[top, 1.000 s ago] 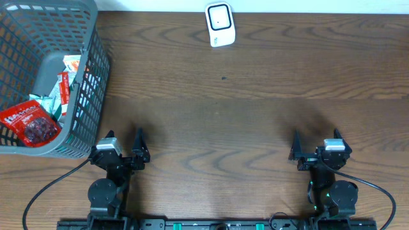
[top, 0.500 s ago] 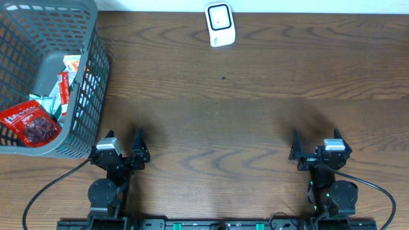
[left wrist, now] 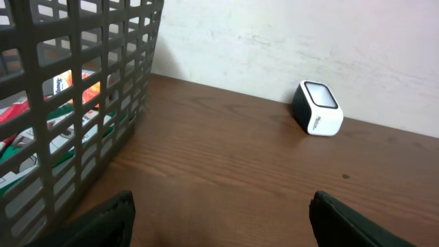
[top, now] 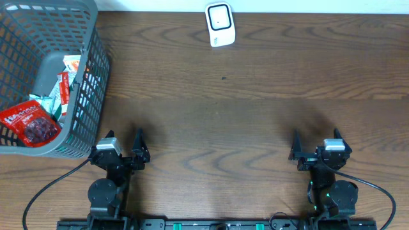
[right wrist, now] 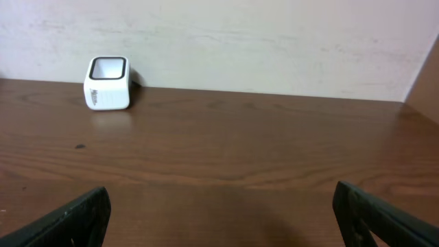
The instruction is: Scan the item barcode
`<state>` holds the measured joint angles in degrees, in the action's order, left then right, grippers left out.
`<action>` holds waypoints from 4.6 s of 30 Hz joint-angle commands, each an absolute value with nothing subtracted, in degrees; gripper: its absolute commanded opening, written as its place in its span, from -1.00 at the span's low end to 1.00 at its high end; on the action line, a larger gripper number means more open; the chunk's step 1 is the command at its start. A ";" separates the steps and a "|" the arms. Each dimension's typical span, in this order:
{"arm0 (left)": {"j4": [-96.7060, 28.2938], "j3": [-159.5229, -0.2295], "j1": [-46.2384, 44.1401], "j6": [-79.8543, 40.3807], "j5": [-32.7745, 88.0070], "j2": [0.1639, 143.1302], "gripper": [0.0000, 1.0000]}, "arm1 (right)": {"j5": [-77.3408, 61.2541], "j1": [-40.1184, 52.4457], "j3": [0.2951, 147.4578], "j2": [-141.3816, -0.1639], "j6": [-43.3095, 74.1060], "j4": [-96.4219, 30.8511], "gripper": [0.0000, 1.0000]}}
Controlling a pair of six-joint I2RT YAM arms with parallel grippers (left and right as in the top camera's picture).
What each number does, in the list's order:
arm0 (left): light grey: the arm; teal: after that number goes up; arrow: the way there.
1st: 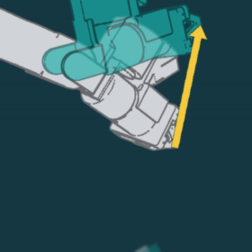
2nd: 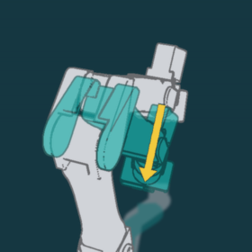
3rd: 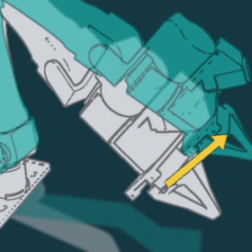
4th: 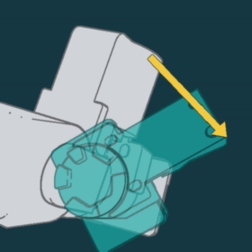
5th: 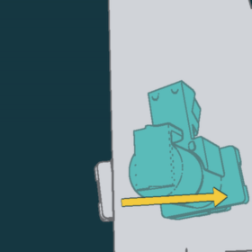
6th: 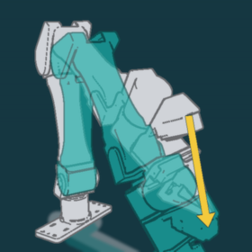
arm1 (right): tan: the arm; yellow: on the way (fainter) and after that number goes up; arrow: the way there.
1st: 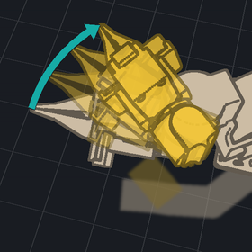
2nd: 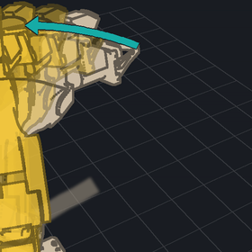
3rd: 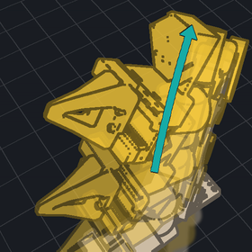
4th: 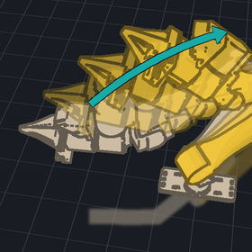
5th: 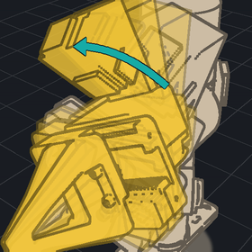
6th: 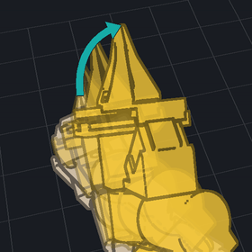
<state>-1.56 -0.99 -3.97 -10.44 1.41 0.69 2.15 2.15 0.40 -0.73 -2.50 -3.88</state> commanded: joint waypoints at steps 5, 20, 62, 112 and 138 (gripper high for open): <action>-4.05 -0.23 -4.05 -9.67 0.89 0.32 0.64 | 2.74 1.80 0.32 -0.91 -1.76 -4.08 0.99; -4.05 -0.23 -4.05 -9.67 0.89 0.34 0.64 | 2.72 1.80 0.32 -0.91 -1.76 -4.08 0.98; -4.05 -0.23 -4.05 -9.67 0.86 0.34 0.64 | 2.74 1.80 0.32 -0.91 -1.76 -4.08 0.99; -4.05 -0.23 -4.05 -9.67 0.89 0.34 0.64 | 2.74 1.80 0.30 -0.91 -1.76 -4.08 0.99; -9.30 -8.47 -4.05 -13.63 1.13 0.80 0.64 | 2.72 1.80 0.32 -0.91 -1.76 -4.08 0.98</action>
<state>-6.46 -3.53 -3.97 -10.98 1.37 0.69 2.15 2.15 0.40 -0.73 -2.50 -3.88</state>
